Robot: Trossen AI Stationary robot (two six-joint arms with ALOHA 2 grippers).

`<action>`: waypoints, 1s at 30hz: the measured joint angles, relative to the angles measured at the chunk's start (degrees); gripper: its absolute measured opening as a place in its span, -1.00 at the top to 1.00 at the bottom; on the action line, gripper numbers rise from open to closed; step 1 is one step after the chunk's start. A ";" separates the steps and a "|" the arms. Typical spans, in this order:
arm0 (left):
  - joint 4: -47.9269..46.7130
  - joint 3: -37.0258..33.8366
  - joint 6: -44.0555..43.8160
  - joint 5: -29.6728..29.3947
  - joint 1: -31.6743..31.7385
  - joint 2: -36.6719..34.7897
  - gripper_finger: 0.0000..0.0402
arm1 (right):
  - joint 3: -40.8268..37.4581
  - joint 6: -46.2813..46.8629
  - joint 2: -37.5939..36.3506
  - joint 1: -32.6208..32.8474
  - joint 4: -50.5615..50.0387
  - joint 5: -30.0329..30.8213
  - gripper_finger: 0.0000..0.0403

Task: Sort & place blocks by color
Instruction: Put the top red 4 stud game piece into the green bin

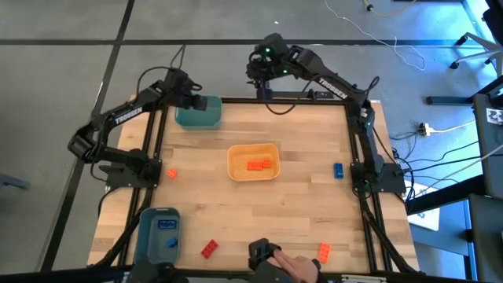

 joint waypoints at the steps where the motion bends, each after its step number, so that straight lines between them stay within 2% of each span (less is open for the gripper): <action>1: -2.70 1.18 1.12 -1.78 0.02 -0.10 0.52 | 0.02 0.25 -0.52 -0.20 -0.20 -0.02 0.18; 5: -12.59 5.37 5.17 -7.85 -0.04 -0.10 0.52 | 0.02 0.40 -1.27 -0.70 -1.39 -0.10 0.17; 12: -19.42 6.39 5.45 -13.84 -0.29 2.36 0.52 | 0.00 0.53 -1.27 -0.93 -2.50 -0.07 0.18; 30: -15.72 6.39 5.38 -15.61 -0.24 18.95 0.52 | -0.02 0.51 -1.27 -1.01 -8.75 -0.17 0.18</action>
